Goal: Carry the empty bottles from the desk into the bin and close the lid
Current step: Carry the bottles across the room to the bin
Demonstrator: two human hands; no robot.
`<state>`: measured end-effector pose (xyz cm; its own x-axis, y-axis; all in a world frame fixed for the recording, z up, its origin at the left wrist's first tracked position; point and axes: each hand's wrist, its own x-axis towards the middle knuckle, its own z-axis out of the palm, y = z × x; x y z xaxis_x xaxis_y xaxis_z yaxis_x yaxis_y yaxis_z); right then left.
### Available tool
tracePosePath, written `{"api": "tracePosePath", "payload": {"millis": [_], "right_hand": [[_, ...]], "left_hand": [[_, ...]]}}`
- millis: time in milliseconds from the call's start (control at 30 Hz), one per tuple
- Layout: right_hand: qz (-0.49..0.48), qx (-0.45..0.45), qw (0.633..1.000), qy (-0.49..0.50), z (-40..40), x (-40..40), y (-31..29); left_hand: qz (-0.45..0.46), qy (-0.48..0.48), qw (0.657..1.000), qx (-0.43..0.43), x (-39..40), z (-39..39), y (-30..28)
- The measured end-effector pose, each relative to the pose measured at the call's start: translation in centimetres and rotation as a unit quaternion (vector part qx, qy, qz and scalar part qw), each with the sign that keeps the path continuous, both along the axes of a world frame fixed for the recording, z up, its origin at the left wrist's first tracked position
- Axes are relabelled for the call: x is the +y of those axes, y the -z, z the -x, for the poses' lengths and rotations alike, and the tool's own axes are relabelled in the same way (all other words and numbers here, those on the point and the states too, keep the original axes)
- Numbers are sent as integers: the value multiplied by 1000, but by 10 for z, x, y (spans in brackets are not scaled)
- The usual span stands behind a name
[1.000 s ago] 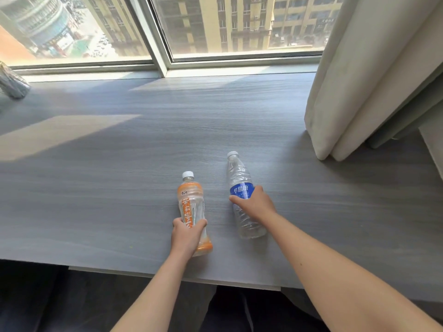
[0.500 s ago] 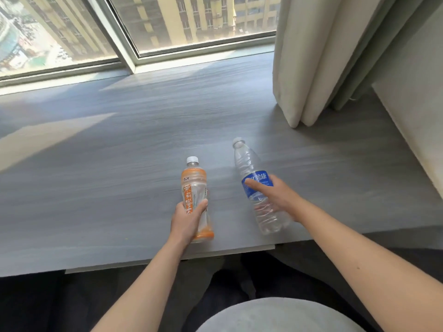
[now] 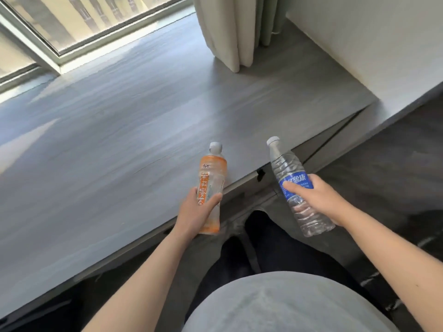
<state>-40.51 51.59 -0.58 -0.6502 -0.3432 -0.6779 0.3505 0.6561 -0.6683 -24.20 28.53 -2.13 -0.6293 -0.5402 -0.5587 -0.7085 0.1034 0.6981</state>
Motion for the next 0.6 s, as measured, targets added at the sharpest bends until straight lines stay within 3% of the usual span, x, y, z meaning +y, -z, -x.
{"api": "tracePosePath", "payload": {"millis": [133, 300, 600], "right_hand": [[-14, -7, 998, 62, -20, 58, 6], [-34, -11, 992, 124, -38, 121, 18], [-102, -26, 971, 214, -60, 245, 42]], "left_hand": [[54, 109, 992, -28, 26, 1, 1], [143, 249, 956, -67, 62, 17, 5], [195, 380, 891, -153, 134, 54, 27]]}}
